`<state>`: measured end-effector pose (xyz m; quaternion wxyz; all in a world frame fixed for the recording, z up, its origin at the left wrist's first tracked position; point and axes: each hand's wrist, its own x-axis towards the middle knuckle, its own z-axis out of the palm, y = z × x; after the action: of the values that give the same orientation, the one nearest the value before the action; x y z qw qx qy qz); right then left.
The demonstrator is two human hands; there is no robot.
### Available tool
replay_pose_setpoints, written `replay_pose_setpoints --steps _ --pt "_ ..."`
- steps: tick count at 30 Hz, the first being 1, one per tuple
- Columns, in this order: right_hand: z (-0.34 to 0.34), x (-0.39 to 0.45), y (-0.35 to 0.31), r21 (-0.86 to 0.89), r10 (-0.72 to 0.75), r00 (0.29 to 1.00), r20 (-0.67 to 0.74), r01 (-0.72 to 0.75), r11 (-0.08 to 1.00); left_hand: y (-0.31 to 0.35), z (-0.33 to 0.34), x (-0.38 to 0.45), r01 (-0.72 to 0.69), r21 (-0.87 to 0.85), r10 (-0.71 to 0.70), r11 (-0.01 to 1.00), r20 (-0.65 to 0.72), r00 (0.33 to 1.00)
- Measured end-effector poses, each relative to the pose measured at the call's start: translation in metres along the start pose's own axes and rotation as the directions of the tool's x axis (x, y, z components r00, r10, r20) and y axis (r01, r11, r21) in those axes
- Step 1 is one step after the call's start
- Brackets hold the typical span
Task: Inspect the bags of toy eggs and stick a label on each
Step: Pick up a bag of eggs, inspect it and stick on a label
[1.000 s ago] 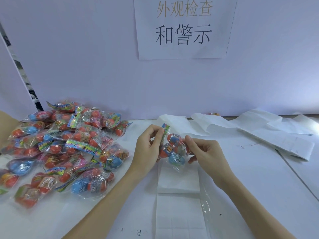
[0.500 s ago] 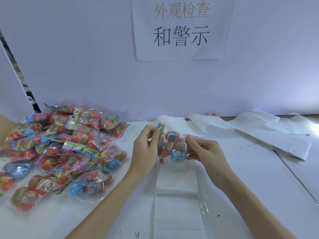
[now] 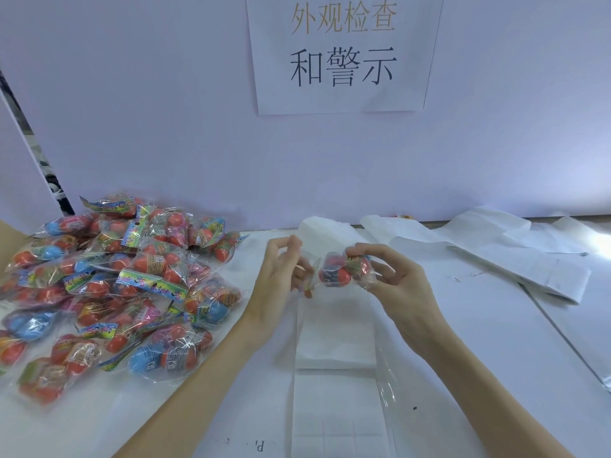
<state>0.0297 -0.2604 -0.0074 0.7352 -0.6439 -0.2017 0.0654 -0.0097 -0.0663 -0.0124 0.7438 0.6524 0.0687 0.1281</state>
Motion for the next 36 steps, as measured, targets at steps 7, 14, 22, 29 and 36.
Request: replay_pose_setpoints --steps 7,14,22,29,36 --pt "0.003 0.002 0.003 0.18 0.0 0.998 -0.062 0.011 0.984 -0.007 0.0 0.003 -0.024 -0.037 0.025 0.999 0.034 0.999" --pt "0.007 0.002 0.006 0.171 0.099 0.989 -0.11 -0.08 0.982 -0.006 0.001 -0.001 -0.101 0.02 0.098 0.995 0.087 0.991" --pt "0.005 0.003 0.005 -0.016 0.114 0.985 -0.128 -0.117 0.993 0.0 0.001 0.001 0.1 -0.124 -0.078 0.987 0.173 0.982" --pt "0.009 0.003 0.005 -0.023 0.111 0.989 -0.098 -0.113 0.993 -0.002 0.004 -0.002 -0.12 0.072 0.12 0.99 0.009 0.993" --pt "0.004 0.004 0.004 -0.033 0.137 0.986 -0.093 -0.141 0.99 0.007 -0.005 -0.003 -0.132 0.077 0.13 0.988 0.038 0.991"
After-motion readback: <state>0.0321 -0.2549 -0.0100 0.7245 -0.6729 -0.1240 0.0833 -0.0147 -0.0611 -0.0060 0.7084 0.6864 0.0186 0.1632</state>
